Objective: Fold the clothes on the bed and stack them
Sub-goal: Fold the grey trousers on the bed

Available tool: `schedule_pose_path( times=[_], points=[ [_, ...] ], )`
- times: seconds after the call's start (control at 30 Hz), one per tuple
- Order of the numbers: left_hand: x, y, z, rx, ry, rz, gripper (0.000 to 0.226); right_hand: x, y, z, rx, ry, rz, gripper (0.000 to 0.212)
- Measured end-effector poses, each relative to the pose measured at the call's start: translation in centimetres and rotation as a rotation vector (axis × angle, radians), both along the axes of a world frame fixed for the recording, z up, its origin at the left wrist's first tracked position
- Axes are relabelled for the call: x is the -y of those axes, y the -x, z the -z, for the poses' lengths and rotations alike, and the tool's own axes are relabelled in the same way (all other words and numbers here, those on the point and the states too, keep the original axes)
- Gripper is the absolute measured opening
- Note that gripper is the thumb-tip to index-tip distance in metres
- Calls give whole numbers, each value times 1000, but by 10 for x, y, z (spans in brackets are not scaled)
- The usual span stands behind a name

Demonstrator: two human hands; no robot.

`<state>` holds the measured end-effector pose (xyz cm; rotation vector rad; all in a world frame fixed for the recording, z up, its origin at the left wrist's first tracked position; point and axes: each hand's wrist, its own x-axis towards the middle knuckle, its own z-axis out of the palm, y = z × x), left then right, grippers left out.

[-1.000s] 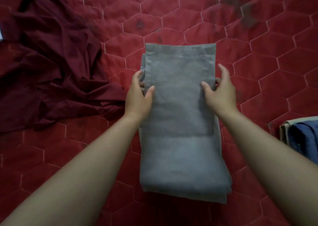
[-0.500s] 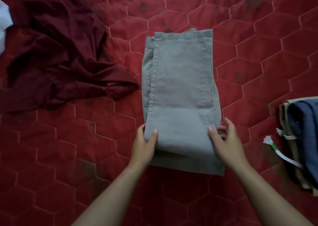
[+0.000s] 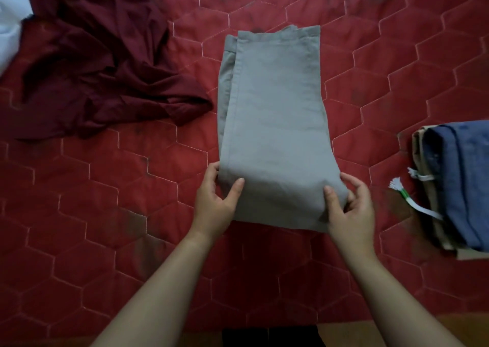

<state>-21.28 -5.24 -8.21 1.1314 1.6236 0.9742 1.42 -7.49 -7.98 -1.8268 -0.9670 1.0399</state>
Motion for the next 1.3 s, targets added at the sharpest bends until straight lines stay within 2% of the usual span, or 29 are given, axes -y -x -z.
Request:
schedule_pose_path(
  times=[0.23,0.37,0.43,0.63,0.73,0.8,0.83,0.87,0.93,1.0,1.07,1.17,1.3],
  points=[
    [22,7,1,-176,119,85,40,28,1,6,35,67,-22,51],
    [39,13,13,-110,264,150,58,33,-1,15,46,121,0,70],
    [48,19,20,-85,278,150,60,40,0,21,29,163,-50,77],
    [72,17,16,-295,62,61,40,58,7,30,199,7,39,42],
    [86,13,21,-441,233,144,42,67,12,36,285,162,-78,43],
    [88,10,25,-510,373,225,49,65,10,38,411,273,-135,52],
    [86,8,25,-577,399,251,53,60,9,36,499,258,-152,53],
    [82,5,24,-670,376,260,56,54,9,33,586,199,-173,52],
    [69,-2,24,-822,198,283,55,38,16,25,705,41,-260,49],
    [50,-12,29,-875,-35,366,51,18,29,29,760,-72,-383,48],
    [31,-22,46,-908,-154,447,49,3,43,45,802,-78,-531,51],
    [25,-23,82,-967,-78,565,53,0,39,86,913,28,-714,55],
    [34,-18,106,-962,-61,567,55,9,18,108,953,14,-677,58]
  ],
)
